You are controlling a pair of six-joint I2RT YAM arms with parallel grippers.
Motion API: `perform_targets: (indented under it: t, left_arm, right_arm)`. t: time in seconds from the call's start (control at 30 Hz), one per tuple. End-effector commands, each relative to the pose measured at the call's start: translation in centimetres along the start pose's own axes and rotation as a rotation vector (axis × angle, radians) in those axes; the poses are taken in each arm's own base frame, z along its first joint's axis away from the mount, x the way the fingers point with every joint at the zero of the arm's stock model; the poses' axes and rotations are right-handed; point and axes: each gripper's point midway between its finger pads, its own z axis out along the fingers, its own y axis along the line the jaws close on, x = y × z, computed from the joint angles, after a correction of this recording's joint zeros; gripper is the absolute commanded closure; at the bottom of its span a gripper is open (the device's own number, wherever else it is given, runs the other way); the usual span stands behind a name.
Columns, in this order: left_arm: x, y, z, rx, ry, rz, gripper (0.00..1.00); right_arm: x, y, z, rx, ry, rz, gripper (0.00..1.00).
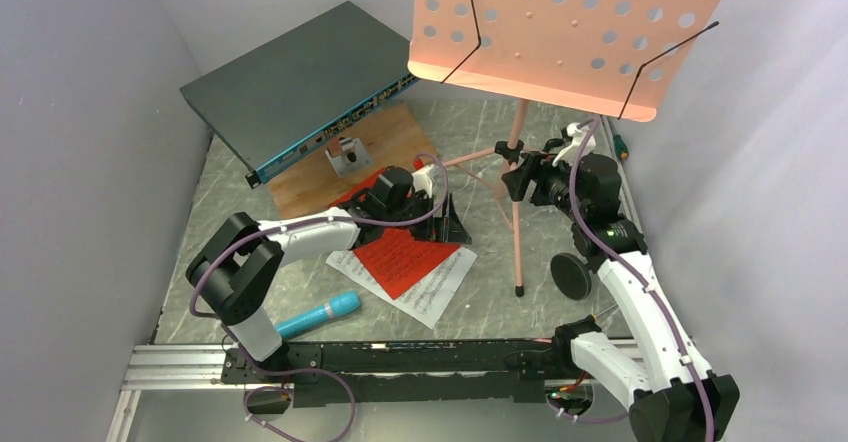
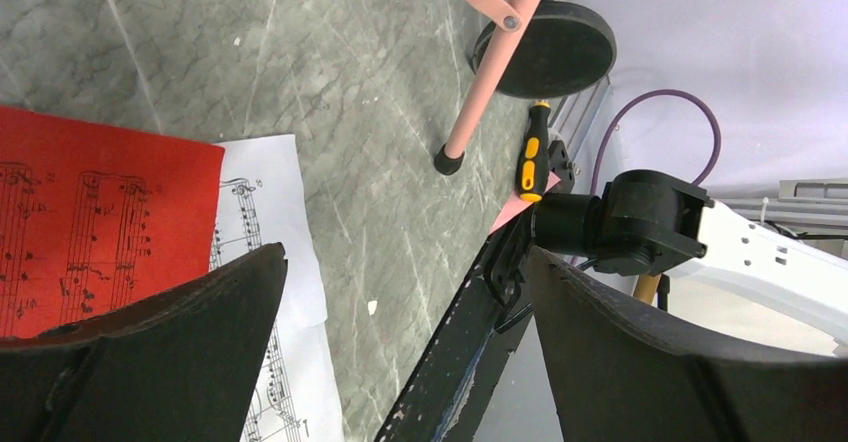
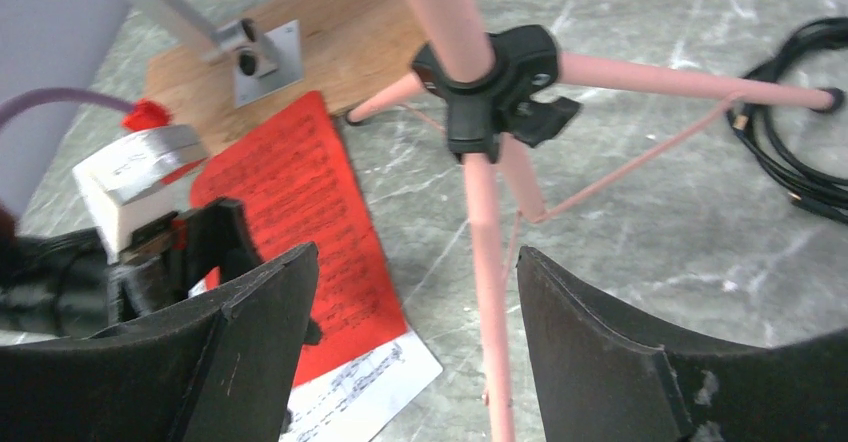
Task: Set up the instrument practice props
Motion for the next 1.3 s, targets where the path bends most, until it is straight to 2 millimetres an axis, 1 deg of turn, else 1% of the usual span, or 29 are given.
perform_targets:
  t: [0.0,0.1,0.13,0.2,0.23,0.3,0.33,0.43,0.5,0.6,0.73,0.83,0.9,1.0,1.1,1.17,1.27]
  left_arm:
    - [-2.8,-2.9,-0.1,0.076,-0.064,0.053,0.06]
    - [-3.8,-3.9,0.0,0.099,-0.084,0.066,0.12]
    - [-4.1,-4.2,0.1,0.113,-0.086,0.066,0.14]
    - [-4.7,-4.8,0.6,0.143,-0.085,0.058,0.18]
    - [-5.0,-5.2,0.9,0.159,-0.085,0.061,0.20]
    - [-5.5,-5.5,1.2,0.174,-0.085,0.066,0.20]
    - [-5.6,-5.7,1.4,0.179,-0.084,0.067,0.19]
    - [-6.0,-5.9,2.0,0.192,-0.081,0.063,0.15]
    - [-6.3,-6.2,2.3,0.213,-0.077,0.056,0.14]
    - [-6.5,-6.4,2.6,0.227,-0.069,0.054,0.15]
    - [-6.2,-5.9,2.2,0.189,-0.073,0.072,0.14]
    - [-5.9,-5.4,1.5,0.152,-0.086,0.096,0.11]
    - [-5.7,-5.1,0.9,0.135,-0.092,0.110,0.09]
    - [-5.2,-4.6,-0.1,0.100,-0.111,0.136,0.08]
    - [-4.5,-3.5,-1.4,0.039,-0.132,0.160,0.06]
    - [-4.0,-2.6,-2.3,-0.010,-0.143,0.172,0.05]
    - [-2.6,-0.8,-3.5,-0.089,-0.144,0.167,0.03]
  right_arm:
    - [-0.6,-3.1,0.3,0.184,-0.031,0.050,0.27]
    - [-0.4,-3.8,0.8,0.198,-0.029,0.108,0.34]
    - [-0.6,-4.0,1.0,0.185,-0.035,0.134,0.38]
    - [-0.9,-4.3,1.1,0.124,-0.042,0.195,0.45]
    - [-0.9,-4.0,1.1,0.071,-0.034,0.228,0.47]
    - [-1.0,-5.2,1.0,0.048,-0.041,0.284,0.48]
    - [-0.9,-5.8,0.9,0.058,-0.040,0.299,0.48]
    - [-0.5,-6.8,0.7,0.100,-0.037,0.308,0.47]
    - [-0.5,-7.7,0.5,0.139,-0.042,0.336,0.47]
    - [-1.1,-7.5,0.3,0.121,-0.052,0.339,0.47]
    - [-2.3,-6.2,-0.4,0.069,-0.089,0.263,0.41]
    - [-2.3,-5.1,-0.6,0.037,-0.089,0.222,0.37]
    - [-2.2,-4.3,-0.6,0.012,-0.080,0.192,0.36]
    - [-2.6,-2.5,-1.0,-0.001,-0.089,0.121,0.36]
    - [-3.0,0.7,-1.5,-0.030,-0.097,0.042,0.36]
    - [-3.0,2.7,-2.0,-0.063,-0.100,0.020,0.36]
    - [-2.5,4.8,-2.6,-0.094,-0.098,-0.005,0.35]
